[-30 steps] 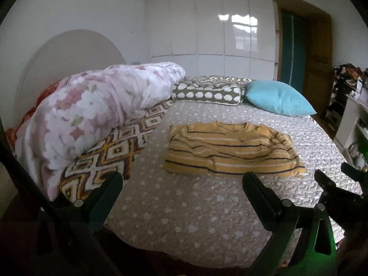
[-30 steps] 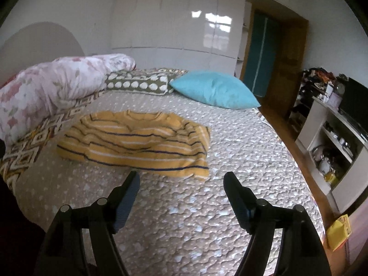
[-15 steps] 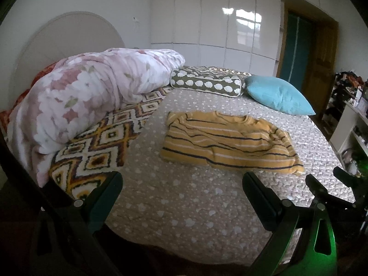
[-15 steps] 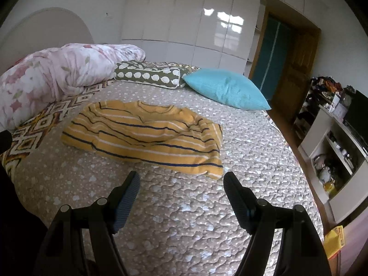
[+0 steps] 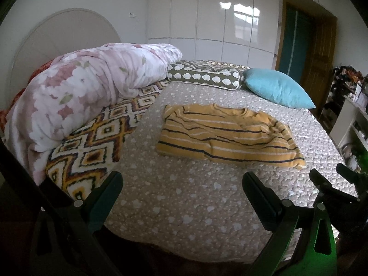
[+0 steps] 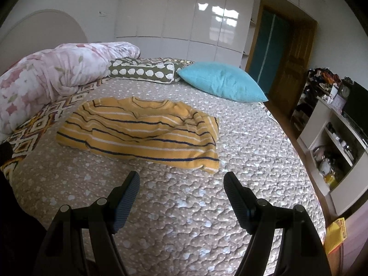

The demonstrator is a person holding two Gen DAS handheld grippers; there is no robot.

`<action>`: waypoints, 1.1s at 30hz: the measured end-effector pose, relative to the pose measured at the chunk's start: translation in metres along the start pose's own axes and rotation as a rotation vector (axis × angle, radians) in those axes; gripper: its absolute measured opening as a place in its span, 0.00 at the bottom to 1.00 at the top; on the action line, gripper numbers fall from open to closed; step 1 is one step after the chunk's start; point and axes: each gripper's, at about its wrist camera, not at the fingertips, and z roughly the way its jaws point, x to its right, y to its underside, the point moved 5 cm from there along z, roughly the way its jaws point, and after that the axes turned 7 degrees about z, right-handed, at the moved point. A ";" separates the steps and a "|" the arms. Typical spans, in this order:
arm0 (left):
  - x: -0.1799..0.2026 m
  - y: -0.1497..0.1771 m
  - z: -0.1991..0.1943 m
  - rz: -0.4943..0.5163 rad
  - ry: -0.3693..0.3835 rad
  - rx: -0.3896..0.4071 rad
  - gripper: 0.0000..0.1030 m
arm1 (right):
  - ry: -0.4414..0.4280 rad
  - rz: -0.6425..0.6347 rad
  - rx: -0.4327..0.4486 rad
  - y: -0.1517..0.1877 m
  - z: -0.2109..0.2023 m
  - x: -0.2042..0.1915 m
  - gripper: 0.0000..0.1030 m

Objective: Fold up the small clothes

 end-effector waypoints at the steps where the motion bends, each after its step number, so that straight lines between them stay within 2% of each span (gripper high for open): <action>1: -0.001 0.000 0.001 0.001 -0.001 -0.003 1.00 | 0.001 0.000 -0.001 0.000 0.000 0.000 0.77; 33: -0.002 0.004 0.009 0.015 0.016 -0.016 1.00 | 0.003 0.004 -0.013 0.003 0.004 0.002 0.79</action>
